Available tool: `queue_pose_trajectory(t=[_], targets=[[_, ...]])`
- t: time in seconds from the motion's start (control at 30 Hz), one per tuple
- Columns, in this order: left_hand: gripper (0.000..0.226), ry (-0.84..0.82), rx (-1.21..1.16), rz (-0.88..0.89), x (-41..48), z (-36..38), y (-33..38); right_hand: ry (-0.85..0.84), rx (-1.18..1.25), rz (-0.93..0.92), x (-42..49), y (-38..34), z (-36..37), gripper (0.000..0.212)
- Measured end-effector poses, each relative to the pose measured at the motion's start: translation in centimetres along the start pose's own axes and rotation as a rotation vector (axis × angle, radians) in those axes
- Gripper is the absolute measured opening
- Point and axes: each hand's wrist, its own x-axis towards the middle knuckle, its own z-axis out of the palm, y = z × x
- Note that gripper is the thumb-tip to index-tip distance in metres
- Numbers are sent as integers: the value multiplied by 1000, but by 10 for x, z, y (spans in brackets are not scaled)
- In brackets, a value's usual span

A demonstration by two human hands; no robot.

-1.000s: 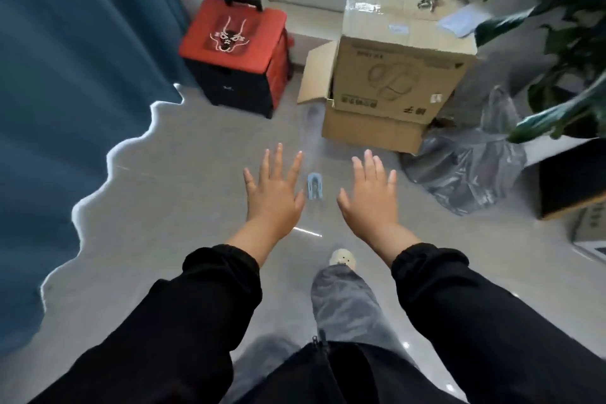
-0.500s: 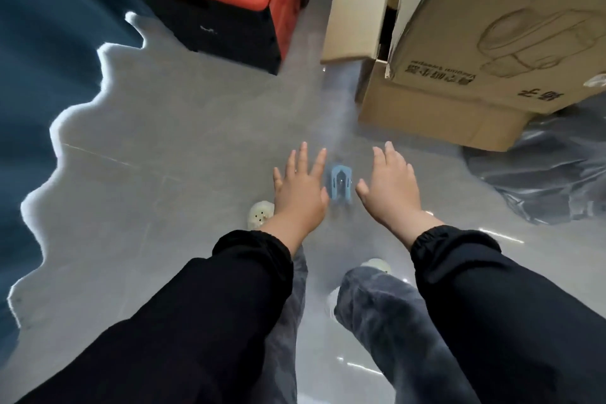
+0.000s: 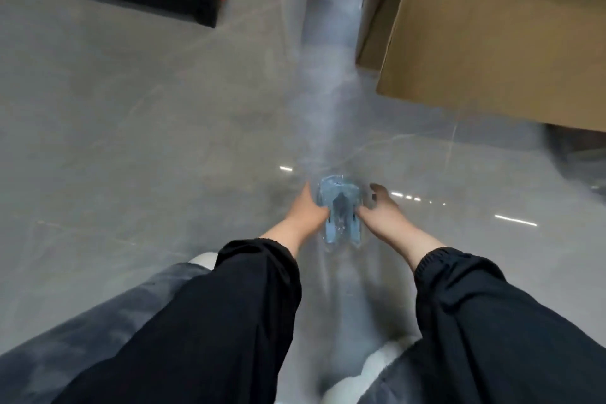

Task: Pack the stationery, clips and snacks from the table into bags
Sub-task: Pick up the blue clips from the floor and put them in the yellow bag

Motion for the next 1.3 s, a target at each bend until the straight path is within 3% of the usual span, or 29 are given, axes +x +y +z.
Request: queue_pose_trajectory(t=[0.13,0.37,0.43,0.6,0.7,0.8,0.9,1.07,1.3], targets=[[41,-66,-252,-53,23,13,-10,-60,217,50,21,16,15,36],[63,-48,-237,-71,-48,-12,25,-127,353,78,-43,9,-20,47],[58,-35,-132,-13,-90,-24,42,-122,343,53,-85,-2,-36,47],[55,-73,290,208,-224,-64,101,104,102,-128,-224,-42,-77,63],[62,-156,592,323,-300,-89,139,82,-17,-210,-303,-67,-96,72],[53,-169,877,446,-357,-101,166,152,-101,-230,-365,-86,-107,78],[41,-178,1044,580,-397,-105,174,191,-44,-173,-414,-94,-106,84],[41,-308,1197,803,-472,-95,165,309,172,-42,-510,-81,-76,90],[46,-598,1380,1136,-589,-14,96,515,472,139,-674,12,-10,94]])
